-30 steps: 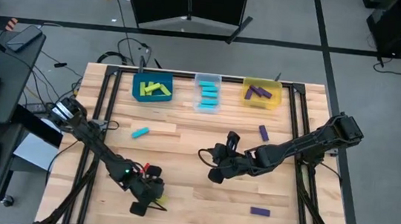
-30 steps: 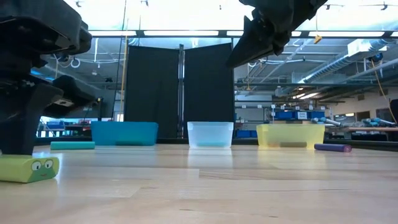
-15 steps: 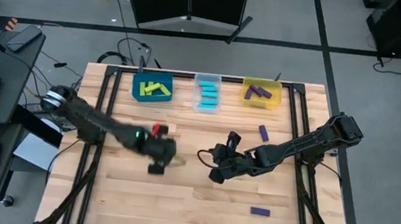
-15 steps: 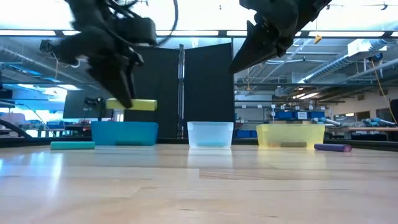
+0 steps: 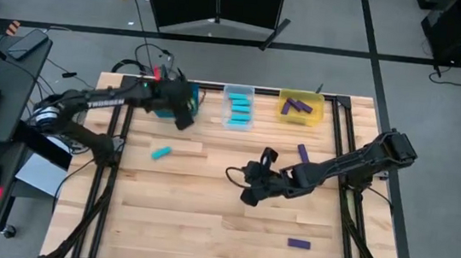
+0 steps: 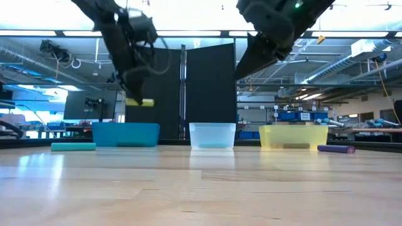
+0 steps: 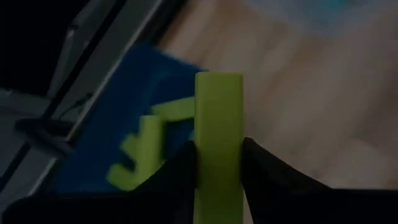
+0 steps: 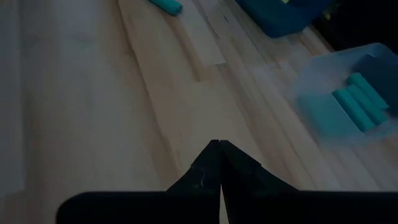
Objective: Sort blocks
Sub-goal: Put the green block into the blue bin, then put the violet block into the yellow bin
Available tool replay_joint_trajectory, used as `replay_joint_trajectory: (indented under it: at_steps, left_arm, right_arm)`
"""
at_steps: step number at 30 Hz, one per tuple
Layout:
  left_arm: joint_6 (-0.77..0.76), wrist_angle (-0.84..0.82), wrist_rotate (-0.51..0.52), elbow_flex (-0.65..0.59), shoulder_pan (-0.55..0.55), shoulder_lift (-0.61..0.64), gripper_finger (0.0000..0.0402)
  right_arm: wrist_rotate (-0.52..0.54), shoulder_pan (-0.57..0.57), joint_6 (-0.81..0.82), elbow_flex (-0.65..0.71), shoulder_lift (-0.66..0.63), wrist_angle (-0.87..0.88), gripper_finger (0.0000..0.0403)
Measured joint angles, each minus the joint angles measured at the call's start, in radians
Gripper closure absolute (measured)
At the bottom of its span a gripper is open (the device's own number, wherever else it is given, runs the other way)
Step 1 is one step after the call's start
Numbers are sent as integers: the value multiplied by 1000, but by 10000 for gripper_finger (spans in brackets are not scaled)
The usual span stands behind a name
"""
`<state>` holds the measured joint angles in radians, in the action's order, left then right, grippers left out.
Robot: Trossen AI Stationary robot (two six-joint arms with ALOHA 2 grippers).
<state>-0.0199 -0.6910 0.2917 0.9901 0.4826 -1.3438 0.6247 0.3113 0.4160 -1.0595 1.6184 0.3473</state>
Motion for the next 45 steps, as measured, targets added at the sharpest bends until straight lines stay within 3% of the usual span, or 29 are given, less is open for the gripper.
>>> replay_joint_trajectory:
  at_steps: [3, 7, 14, 21, 28, 31, 35, 39, 45]
  left_arm:
    - [50, 33, -17, 0, 120, -48, 298]
    - [85, 120, -133, 0, 236, -123, 298]
    - [83, 173, -165, 0, 327, -268, 298]
    - [95, 233, -202, 0, 329, -331, 297]
    - [101, 228, -243, 1, 327, -304, 197]
    - [116, 237, -291, 1, 321, -279, 176]
    - [116, 324, -362, -25, 293, -223, 177]
    - [87, 469, -446, -93, 244, -155, 192]
    - [33, 700, -499, -211, 140, -41, 202]
  right_arm:
    - [-24, -35, 0, 0, 0, 15, 391]
    - [-61, -86, -30, 0, 0, 18, 391]
    - [-153, -201, -95, 0, 0, 20, 391]
    - [-195, -299, -103, 0, -13, 79, 391]
    - [-221, -375, 45, 0, -74, 351, 381]
    - [-269, -415, 129, 0, -90, 524, 367]
    - [-295, -469, 168, 33, -91, 650, 339]
    - [-417, -534, 173, 120, -91, 646, 307]
    - [-444, -617, 201, 231, -91, 640, 266]
